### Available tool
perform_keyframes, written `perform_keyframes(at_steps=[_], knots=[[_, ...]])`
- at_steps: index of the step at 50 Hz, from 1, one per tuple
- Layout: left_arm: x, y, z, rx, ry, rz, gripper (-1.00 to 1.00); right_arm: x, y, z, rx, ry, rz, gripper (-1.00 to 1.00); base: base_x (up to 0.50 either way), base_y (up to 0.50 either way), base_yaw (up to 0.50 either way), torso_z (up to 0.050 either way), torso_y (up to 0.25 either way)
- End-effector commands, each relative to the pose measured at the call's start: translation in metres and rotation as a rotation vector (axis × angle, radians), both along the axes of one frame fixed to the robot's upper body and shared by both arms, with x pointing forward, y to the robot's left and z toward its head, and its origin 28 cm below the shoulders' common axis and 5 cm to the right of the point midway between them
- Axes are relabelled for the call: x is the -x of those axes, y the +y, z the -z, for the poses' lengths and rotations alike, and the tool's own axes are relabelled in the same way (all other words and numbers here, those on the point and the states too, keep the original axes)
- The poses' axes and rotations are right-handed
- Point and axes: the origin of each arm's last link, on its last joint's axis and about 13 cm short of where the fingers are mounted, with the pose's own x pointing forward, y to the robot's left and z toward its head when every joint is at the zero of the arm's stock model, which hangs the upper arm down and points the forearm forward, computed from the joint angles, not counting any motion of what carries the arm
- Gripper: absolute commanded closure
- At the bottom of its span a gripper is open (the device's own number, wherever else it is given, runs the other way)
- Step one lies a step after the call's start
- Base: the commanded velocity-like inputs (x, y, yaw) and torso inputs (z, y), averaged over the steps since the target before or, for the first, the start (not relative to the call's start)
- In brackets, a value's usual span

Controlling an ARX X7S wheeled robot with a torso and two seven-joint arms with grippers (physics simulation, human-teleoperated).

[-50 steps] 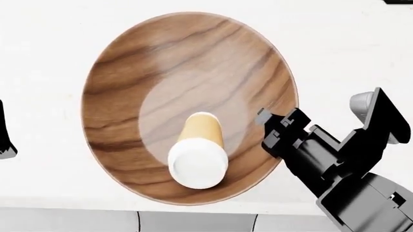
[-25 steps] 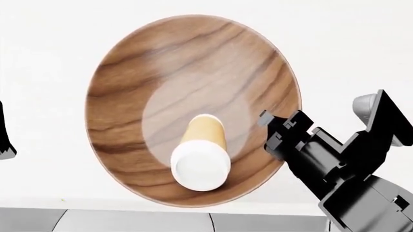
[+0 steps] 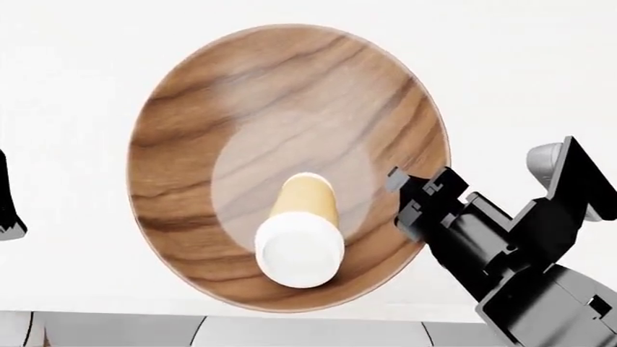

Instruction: Place the cup inside the bowl on the dining table and move the bowl to any counter.

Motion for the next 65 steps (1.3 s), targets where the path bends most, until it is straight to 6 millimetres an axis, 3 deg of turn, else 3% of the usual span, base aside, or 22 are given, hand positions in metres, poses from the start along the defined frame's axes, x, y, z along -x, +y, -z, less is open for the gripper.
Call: perform_keyframes(at_steps=[1,65], knots=[[-0.0005,-0.0003,0.0001,0.007,-0.005,-0.005,-1.00,0.0007,-0.0005,-0.0035,-0.029,-0.026,-0.009,1.00,0.00,0.50,0.00,0.000,0.000],[-0.0017,-0.0040,0.0001,0.004,-0.003,0.007,-1.00,0.0044,0.0015,0.0028,-0.030,-0.026,-0.011,1.00,0.00,0.50,0.00,0.000,0.000]])
